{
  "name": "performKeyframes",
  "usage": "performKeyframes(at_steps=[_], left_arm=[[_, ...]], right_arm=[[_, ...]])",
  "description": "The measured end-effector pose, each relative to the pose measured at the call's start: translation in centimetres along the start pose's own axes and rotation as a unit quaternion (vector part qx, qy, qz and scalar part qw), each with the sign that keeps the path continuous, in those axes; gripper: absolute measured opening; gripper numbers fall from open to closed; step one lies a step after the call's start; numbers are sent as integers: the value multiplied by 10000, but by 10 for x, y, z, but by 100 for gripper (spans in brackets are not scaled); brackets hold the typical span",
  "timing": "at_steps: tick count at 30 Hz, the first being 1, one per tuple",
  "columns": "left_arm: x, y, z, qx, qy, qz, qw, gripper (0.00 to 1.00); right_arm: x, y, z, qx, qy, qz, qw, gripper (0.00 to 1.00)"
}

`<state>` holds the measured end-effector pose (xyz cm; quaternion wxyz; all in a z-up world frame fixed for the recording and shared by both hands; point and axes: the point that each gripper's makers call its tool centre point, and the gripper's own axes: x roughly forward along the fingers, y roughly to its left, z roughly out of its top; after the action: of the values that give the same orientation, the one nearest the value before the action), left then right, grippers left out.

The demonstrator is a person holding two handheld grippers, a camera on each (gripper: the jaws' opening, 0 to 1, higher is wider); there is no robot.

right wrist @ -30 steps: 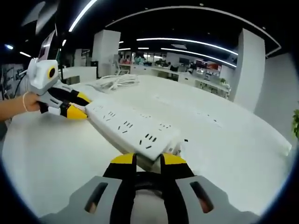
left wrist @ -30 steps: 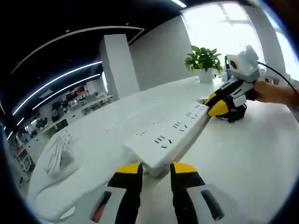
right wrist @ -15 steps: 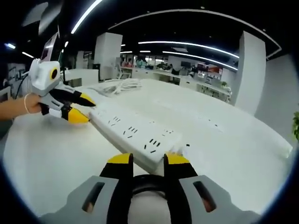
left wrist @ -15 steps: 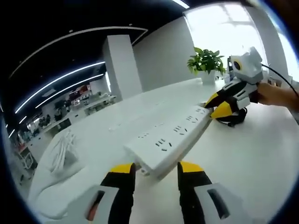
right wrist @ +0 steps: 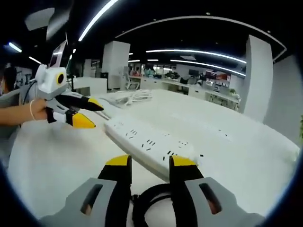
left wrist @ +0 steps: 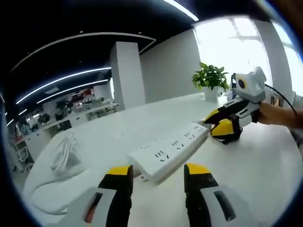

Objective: Straighten the power strip on the desk, plug the charger into it

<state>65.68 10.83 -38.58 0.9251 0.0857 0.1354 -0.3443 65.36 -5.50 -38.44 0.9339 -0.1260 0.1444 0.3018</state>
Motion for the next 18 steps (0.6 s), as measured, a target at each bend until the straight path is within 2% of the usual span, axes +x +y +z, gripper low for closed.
performKeyframes(at_steps=[10, 14, 18], left_arm=[[-19, 8, 16, -341, -527, 164, 9979, 46], [-25, 9, 18, -403, -659, 227, 9968, 46], [-32, 10, 18, -301, -739, 328, 9963, 47]], right_arm=[[-11, -3, 13, 186, -405, -73, 9990, 34], [-15, -3, 17, 324, -573, -46, 9978, 39], [-17, -1, 15, 354, -588, -42, 9976, 45]])
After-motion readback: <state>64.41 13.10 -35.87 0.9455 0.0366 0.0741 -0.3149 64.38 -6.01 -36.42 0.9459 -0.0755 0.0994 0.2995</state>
